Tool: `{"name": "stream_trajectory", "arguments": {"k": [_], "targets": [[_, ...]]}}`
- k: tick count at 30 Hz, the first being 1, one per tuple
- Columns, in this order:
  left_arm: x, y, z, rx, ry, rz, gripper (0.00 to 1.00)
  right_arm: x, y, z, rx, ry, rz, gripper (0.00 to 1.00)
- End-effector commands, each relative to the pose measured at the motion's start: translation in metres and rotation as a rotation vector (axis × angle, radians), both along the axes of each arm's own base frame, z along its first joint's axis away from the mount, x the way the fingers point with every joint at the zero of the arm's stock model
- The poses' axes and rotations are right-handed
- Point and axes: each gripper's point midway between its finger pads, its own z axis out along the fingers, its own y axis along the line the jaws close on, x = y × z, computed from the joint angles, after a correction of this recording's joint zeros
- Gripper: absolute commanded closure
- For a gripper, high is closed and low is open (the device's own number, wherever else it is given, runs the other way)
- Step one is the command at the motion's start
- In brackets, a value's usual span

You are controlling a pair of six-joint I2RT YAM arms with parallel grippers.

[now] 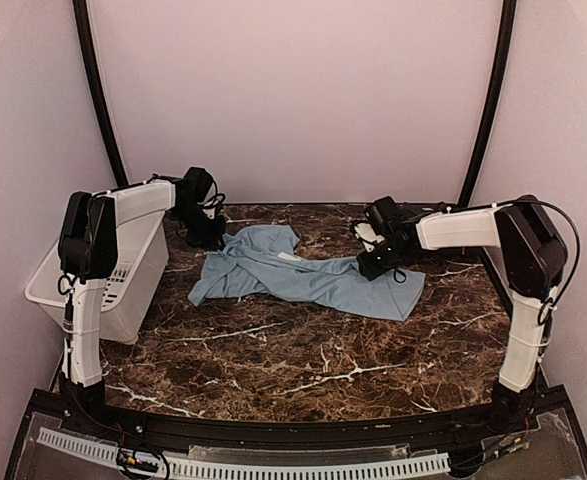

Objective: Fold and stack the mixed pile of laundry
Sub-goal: Pick up the crumpled T-shirt from the center of the board.

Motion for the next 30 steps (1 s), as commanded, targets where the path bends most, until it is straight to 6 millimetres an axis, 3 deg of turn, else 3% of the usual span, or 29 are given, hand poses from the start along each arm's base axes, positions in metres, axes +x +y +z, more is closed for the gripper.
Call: {"name": "stream_trajectory", "arguments": {"k": [1, 9, 13, 17, 25, 30], "targets": [[-0.002, -0.001, 0.017, -0.015, -0.015, -0.004, 1.00, 0.014, 0.009, 0.002, -0.021, -0.039, 0.019, 0.57], [-0.001, -0.002, 0.017, -0.024, -0.021, -0.005, 1.00, 0.014, 0.024, -0.005, -0.057, -0.025, 0.064, 0.56], [0.000, -0.003, 0.017, -0.028, -0.023, -0.007, 1.00, 0.010, 0.029, -0.006, -0.075, -0.028, 0.084, 0.51], [-0.001, -0.004, 0.017, -0.032, -0.023, -0.007, 1.00, 0.014, 0.026, -0.014, -0.121, -0.036, 0.070, 0.51], [-0.001, -0.003, 0.019, -0.031, -0.020, -0.005, 1.00, 0.026, 0.004, -0.017, -0.244, -0.058, -0.021, 0.70], [-0.004, -0.002, 0.021, -0.026, -0.016, -0.005, 1.00, 0.027, -0.006, 0.002, -0.267, -0.096, -0.065, 0.87]]}}
